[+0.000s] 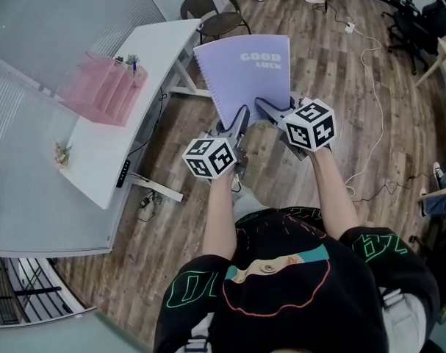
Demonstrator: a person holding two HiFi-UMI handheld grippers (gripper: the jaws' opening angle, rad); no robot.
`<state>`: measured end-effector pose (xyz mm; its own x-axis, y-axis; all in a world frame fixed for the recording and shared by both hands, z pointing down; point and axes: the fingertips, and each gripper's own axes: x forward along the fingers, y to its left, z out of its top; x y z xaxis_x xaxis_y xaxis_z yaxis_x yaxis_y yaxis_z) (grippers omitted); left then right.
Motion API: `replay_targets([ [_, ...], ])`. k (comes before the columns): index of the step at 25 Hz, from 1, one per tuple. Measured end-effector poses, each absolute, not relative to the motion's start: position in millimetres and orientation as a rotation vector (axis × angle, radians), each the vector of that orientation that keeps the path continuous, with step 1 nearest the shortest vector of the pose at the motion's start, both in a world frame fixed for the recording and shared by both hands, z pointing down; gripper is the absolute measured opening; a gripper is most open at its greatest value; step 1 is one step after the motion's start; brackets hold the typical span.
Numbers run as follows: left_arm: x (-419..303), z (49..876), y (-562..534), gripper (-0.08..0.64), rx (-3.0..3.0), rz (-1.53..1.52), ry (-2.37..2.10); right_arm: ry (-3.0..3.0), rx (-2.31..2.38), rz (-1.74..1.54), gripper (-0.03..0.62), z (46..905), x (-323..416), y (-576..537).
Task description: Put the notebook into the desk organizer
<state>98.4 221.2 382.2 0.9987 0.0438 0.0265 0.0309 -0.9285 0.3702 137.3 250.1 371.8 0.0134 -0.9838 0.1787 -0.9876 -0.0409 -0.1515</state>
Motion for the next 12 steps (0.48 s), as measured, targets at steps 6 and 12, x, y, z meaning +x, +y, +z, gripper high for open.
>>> replay_targets([
  [6, 116, 395, 173, 0.043, 2.735, 0.054, 0.032, -2.17, 2.201, 0.403, 0.075, 384, 155, 200],
  [12, 128, 414, 105, 0.043, 2.685, 0.105, 0.004, -2.161, 2.183, 0.493, 0.075, 403, 169, 132],
])
